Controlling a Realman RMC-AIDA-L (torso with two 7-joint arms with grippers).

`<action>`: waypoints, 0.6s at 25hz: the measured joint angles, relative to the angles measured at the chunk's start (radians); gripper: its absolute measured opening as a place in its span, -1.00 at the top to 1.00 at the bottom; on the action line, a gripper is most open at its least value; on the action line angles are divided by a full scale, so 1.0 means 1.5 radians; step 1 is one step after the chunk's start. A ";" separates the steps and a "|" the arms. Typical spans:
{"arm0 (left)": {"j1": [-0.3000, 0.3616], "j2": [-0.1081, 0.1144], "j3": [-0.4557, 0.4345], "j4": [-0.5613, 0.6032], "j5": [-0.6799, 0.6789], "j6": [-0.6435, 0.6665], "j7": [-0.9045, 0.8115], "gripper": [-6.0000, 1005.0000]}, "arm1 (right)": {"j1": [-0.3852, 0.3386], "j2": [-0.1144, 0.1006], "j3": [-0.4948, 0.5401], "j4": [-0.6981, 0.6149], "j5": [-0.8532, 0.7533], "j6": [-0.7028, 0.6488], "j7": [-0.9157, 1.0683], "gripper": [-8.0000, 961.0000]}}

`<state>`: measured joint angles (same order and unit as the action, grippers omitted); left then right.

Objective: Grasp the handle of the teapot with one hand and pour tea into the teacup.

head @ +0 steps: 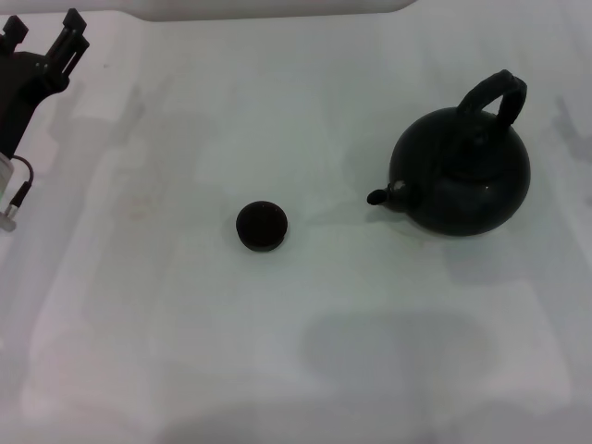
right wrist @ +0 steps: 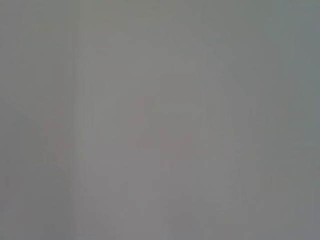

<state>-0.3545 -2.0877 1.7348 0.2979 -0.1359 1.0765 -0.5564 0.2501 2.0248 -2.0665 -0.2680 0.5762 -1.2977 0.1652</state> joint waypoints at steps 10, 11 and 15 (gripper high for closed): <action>-0.006 0.000 0.001 -0.003 0.000 0.000 0.003 -0.72 | 0.002 0.000 0.000 0.001 0.050 0.005 -0.002 -0.82; -0.006 0.000 0.001 -0.003 0.000 0.000 0.003 -0.72 | 0.002 -0.001 0.000 0.003 0.051 0.005 -0.004 -0.82; -0.008 0.000 0.001 -0.003 -0.001 -0.002 0.003 -0.72 | 0.001 -0.001 0.000 0.005 0.057 0.018 -0.006 -0.82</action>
<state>-0.3658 -2.0877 1.7365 0.2929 -0.1376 1.0740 -0.5514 0.2513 2.0235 -2.0662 -0.2605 0.6624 -1.2713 0.1560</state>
